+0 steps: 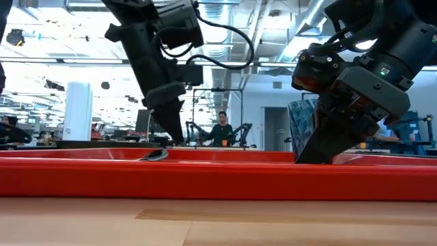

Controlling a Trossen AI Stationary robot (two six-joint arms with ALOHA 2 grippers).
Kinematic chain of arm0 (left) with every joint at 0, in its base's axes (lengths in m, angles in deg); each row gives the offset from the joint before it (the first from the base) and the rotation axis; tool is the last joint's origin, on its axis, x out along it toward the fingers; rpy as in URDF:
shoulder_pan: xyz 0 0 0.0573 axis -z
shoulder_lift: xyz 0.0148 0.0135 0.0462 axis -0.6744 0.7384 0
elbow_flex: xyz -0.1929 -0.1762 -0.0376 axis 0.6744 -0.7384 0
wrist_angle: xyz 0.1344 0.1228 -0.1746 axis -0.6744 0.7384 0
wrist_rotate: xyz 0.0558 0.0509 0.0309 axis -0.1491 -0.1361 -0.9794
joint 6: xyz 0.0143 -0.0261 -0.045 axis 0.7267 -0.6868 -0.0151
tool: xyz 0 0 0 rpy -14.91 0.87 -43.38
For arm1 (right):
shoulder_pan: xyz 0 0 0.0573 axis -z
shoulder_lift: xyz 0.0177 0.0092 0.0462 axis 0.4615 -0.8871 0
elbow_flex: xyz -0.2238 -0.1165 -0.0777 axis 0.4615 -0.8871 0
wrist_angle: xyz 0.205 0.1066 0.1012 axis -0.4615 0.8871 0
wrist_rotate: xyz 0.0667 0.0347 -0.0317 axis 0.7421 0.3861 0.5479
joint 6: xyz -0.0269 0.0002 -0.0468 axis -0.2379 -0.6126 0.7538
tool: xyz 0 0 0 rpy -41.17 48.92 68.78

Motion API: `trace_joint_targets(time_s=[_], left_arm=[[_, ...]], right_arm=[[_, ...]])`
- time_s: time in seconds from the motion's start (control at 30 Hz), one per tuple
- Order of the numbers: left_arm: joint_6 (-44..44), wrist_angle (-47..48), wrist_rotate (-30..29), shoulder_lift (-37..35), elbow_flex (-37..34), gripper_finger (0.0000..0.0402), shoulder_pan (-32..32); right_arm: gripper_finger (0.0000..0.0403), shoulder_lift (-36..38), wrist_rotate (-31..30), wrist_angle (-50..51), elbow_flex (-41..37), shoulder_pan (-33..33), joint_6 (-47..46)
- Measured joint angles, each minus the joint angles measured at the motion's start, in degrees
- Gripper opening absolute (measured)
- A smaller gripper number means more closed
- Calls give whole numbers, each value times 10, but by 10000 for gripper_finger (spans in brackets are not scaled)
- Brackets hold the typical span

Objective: Pick and place plate/cup/fork/spoon on tray
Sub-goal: Put the black spoon to the left of the red serving tray

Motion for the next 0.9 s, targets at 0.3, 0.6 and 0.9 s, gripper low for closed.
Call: trace_joint_targets(time_s=[0.3, 0.6, 0.9], left_arm=[[38, -33, -20, 0, -35, 3, -38], [41, -52, 4, 0, -60, 1, -38], [32, -26, -9, 0, -60, 0, -9]], right_arm=[[4, 0, 0, 0, 0, 0, 2], [4, 0, 0, 1, 0, 0, 2], [4, 0, 0, 1, 0, 0, 2]])
